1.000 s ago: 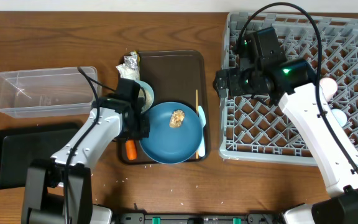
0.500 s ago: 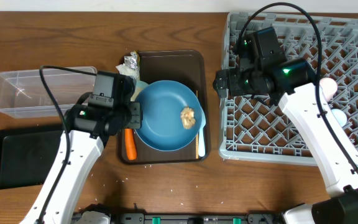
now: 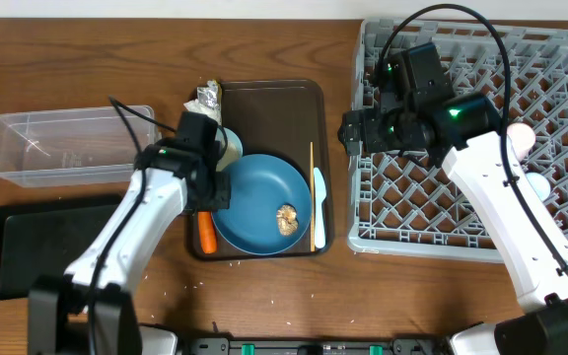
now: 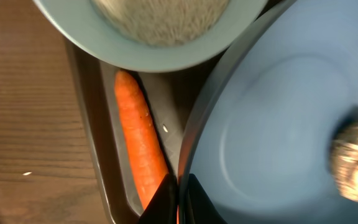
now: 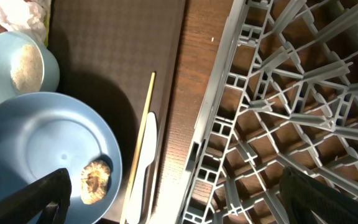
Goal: Sort waste into correct bins and load items into the dishwasher rack
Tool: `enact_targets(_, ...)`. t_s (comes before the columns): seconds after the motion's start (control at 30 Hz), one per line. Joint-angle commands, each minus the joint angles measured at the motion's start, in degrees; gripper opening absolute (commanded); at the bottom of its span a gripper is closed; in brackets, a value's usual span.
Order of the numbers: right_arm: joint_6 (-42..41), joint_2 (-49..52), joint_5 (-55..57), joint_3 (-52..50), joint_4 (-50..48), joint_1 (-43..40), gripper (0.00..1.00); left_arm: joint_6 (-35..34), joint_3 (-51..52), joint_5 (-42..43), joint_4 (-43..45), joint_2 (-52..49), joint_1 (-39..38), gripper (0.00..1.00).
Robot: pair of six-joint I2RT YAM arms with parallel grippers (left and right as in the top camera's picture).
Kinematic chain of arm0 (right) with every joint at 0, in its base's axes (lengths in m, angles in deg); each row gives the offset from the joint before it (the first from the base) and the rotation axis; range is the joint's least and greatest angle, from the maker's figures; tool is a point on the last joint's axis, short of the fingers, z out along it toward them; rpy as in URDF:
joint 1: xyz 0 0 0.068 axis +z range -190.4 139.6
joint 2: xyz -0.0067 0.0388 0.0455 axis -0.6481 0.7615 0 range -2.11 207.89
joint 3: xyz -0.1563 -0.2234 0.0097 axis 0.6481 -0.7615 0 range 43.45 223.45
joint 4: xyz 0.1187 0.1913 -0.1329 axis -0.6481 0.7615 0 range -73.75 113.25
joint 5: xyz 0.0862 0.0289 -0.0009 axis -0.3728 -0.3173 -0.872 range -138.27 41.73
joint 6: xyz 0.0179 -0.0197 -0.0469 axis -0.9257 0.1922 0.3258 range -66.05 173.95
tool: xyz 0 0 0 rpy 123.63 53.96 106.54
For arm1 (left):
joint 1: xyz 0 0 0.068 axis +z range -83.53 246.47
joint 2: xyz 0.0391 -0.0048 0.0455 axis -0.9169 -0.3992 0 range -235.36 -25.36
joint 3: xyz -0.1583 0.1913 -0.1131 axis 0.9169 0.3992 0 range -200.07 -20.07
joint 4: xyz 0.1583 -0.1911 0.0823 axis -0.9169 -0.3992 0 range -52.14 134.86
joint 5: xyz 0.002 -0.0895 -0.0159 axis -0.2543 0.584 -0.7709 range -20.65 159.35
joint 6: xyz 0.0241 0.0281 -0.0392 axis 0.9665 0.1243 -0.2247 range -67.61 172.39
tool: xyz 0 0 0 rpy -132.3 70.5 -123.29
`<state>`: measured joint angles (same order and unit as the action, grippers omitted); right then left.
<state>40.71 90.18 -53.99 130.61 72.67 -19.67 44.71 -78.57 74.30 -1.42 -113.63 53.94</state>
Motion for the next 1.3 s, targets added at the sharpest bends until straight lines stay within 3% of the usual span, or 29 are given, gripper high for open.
enact_targets(0.0, -0.4, -0.1, 0.3, -0.3, 0.2, -0.6, 0.99, -0.1, 0.3, -1.6, -0.2, -2.2, 0.0, 0.06)
enact_targets(0.13, -0.4, -0.1, 0.3, -0.3, 0.2, -0.6, 0.99, 0.0, 0.3, -1.6, -0.2, -2.1, 0.0, 0.11)
enact_targets(0.3, -0.4, -0.1, 0.4, -0.3, 0.1, -0.6, 0.99, -0.1, -1.3, -2.4, -3.7, 0.5, 0.0, 0.45)
enact_targets(0.37, -0.4, -0.1, 0.3, -0.3, 0.1, -0.6, 0.99, -0.3, -2.6, -3.1, -5.2, 2.1, 0.0, 0.5)
enact_targets(0.5, -0.4, -0.1, 0.4, -0.3, 0.1, -0.6, 0.99, -3.9, -3.6, -0.9, -6.2, 5.9, -0.1, 0.51)
enact_targets(0.63, -0.4, -0.1, 0.3, -0.3, 0.1, -0.6, 0.99, -4.6, -3.5, 9.5, -4.9, 7.4, -1.9, 0.45)
enact_targets(1.27, -0.4, -0.1, 0.3, -0.3, 0.3, -0.9, 0.99, -3.1, -1.6, 9.4, 9.5, -7.6, -24.1, 0.46)
